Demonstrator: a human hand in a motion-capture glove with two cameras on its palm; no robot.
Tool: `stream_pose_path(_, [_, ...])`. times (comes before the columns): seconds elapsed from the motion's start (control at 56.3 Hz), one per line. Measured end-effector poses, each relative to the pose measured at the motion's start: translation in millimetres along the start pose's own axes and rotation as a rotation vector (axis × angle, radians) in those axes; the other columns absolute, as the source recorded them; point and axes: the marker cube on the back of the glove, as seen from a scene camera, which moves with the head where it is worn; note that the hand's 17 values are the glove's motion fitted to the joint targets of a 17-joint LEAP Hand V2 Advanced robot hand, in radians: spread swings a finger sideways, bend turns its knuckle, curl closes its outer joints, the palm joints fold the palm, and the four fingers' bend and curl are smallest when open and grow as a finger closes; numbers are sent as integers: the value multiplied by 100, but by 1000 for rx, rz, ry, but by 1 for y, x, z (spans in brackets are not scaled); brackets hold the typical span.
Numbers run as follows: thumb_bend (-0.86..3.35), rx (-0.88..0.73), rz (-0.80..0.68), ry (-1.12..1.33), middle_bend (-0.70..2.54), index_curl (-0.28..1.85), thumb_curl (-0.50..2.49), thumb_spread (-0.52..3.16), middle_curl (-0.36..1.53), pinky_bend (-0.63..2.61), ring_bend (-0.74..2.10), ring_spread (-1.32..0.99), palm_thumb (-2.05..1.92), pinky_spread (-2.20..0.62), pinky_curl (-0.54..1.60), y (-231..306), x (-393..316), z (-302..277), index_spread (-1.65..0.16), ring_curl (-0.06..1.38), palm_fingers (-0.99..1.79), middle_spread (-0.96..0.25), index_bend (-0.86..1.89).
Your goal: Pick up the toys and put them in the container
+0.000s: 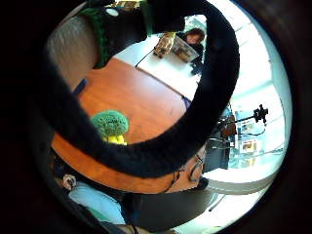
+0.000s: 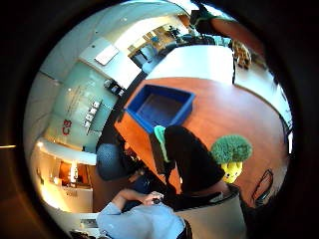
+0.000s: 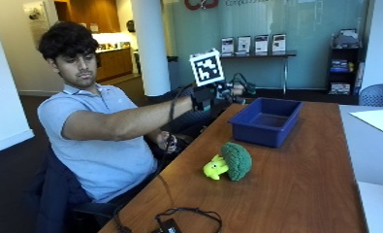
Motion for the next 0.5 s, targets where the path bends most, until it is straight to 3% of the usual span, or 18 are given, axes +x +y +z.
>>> stream_pose_path(0.071, [-4,-91,49,90,16,26,9,132,16,76,22,-4,-7,8,29,1,9,38,-34,14,1,-3,27])
stream_pose_path(0.391, [-2,-419,142,-74,13,31,17,137,18,92,16,-3,-1,7,34,29,9,170,-35,15,-8,-2,25])
stream_pose_path(0.48, [2,-336,100,-146,14,31,20,143,18,105,19,-2,5,4,37,33,2,196,-36,15,4,-2,23])
stream_pose_path(0.497, [5,-296,94,-153,17,31,21,148,18,107,25,-2,8,-1,38,32,1,197,-36,16,18,-2,24])
